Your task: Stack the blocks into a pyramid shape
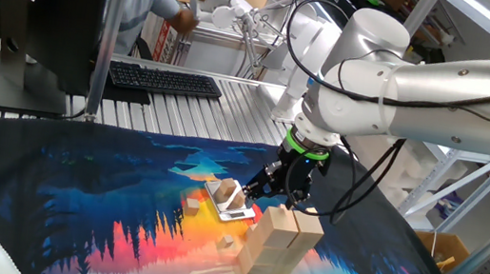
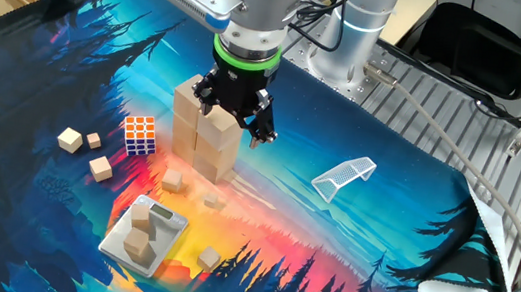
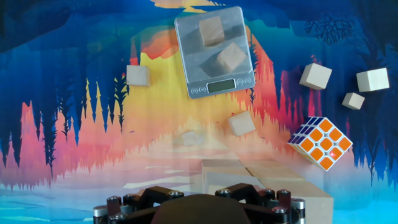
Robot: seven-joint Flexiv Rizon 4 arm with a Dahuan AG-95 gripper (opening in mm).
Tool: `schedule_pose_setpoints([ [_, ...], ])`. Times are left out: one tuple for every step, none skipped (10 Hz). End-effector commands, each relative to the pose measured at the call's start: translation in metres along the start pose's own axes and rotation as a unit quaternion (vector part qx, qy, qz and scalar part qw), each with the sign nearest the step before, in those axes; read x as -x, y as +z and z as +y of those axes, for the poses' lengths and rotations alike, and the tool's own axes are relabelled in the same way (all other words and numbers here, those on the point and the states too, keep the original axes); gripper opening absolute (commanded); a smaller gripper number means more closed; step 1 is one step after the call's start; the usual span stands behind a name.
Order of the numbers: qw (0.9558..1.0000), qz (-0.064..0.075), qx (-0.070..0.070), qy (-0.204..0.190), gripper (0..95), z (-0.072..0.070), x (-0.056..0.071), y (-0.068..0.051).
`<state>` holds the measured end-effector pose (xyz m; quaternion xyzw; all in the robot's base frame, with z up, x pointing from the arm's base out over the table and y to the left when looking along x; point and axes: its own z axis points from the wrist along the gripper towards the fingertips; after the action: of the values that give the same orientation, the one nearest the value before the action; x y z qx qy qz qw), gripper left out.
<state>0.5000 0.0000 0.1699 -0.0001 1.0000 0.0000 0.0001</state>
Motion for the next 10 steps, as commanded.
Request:
schedule_pose_setpoints([
  [0.9802,0.010,-0.025,0.196,0.0,0.000,0.000,0.001],
  [0.9815,0.009,-0.025,0.189,0.0,0.001,0.001,0.003],
  [0.9829,0.005,-0.026,0.182,0.0,0.002,0.002,0.004],
  [0.9844,0.001,-0.027,0.174,0.0,0.002,0.002,0.005],
  [0.9858,0.002,-0.027,0.165,0.0,0.002,0.002,0.004],
  [0.9865,0.002,-0.028,0.161,0.0,0.001,0.001,0.002],
  [0.9867,0.001,-0.028,0.160,0.0,0.000,0.001,0.000],
  [0.9869,-0.002,-0.028,0.159,0.0,0.000,0.003,-0.003],
  [0.9870,-0.004,-0.028,0.158,0.0,-0.001,0.003,-0.005],
  [0.9871,-0.003,-0.028,0.157,0.0,-0.001,0.005,-0.012],
])
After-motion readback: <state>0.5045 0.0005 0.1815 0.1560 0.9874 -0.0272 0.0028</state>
